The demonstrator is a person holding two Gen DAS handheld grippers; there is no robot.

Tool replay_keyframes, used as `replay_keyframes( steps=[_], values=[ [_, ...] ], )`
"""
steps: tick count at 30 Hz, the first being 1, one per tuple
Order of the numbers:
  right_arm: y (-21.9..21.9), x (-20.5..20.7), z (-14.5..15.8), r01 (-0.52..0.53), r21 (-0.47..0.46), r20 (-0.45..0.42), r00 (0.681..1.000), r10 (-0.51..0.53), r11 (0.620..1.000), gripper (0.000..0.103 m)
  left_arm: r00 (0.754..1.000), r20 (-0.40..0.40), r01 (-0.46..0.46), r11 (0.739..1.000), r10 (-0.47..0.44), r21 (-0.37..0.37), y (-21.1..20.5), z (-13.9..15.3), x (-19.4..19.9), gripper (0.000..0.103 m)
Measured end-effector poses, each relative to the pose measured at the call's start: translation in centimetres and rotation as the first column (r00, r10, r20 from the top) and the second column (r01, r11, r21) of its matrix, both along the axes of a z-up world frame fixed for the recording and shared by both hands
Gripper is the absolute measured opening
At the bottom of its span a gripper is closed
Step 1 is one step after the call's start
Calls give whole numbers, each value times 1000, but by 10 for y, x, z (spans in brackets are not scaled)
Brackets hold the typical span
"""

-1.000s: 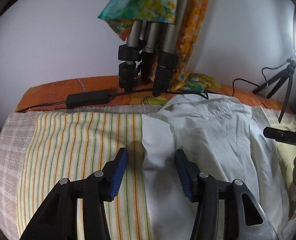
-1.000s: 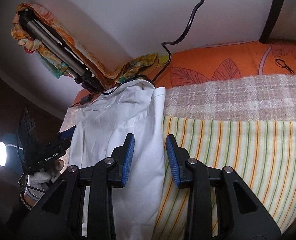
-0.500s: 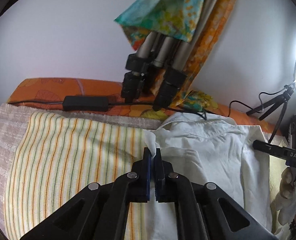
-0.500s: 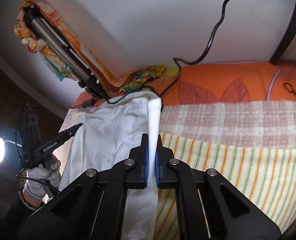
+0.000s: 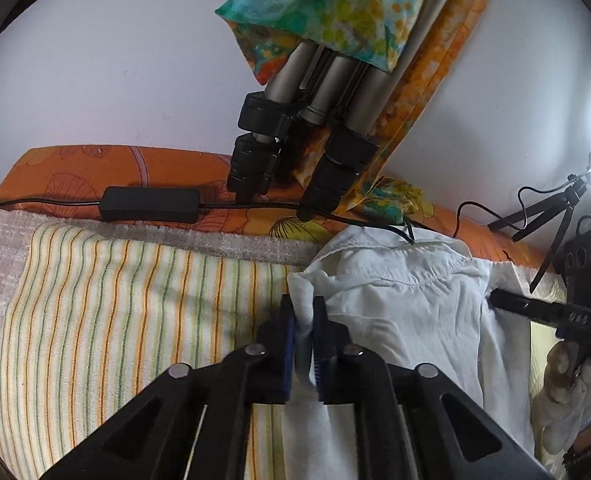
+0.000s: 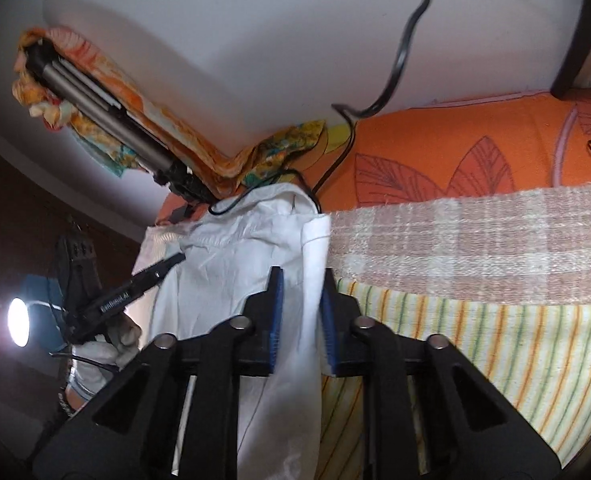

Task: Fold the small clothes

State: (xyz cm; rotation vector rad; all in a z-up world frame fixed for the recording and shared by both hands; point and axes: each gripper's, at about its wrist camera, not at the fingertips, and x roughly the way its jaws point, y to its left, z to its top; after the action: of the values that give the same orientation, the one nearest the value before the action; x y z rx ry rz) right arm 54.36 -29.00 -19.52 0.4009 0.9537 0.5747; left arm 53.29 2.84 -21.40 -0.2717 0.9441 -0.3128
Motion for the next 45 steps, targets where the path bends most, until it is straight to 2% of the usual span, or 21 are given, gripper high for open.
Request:
replay_keyframes(
  steps=[2,8,19,25,33,39,45],
  values=[
    [3,-1,3,1,-25,17,1000,-1,1000,8,1000,4,-1,1000,1,-15,1,2,-1,2],
    [-8,-12,23,10,9,77,997,-11,1000,4,999,37,6,998,-3,-66,7,21,-12,1],
    [-24,-51,68,-9,89,170,985,-6,996,3,994,107,37,996,-29,-78,8,75,-50,0],
    [-28,-79,89,-22,118,211,977,-3,993,3,990,138,51,995,-40,-81,9,102,-78,0],
    [-33,-131,114,-45,111,257,966,15,993,3,985,165,57,994,-40,-98,8,126,-123,0],
    [-31,-183,118,-75,81,283,958,49,994,3,981,190,61,994,-43,-89,9,138,-169,0],
    [-39,-232,101,-84,90,275,960,56,992,3,979,202,55,995,-38,-79,13,132,-222,0]
  ],
)
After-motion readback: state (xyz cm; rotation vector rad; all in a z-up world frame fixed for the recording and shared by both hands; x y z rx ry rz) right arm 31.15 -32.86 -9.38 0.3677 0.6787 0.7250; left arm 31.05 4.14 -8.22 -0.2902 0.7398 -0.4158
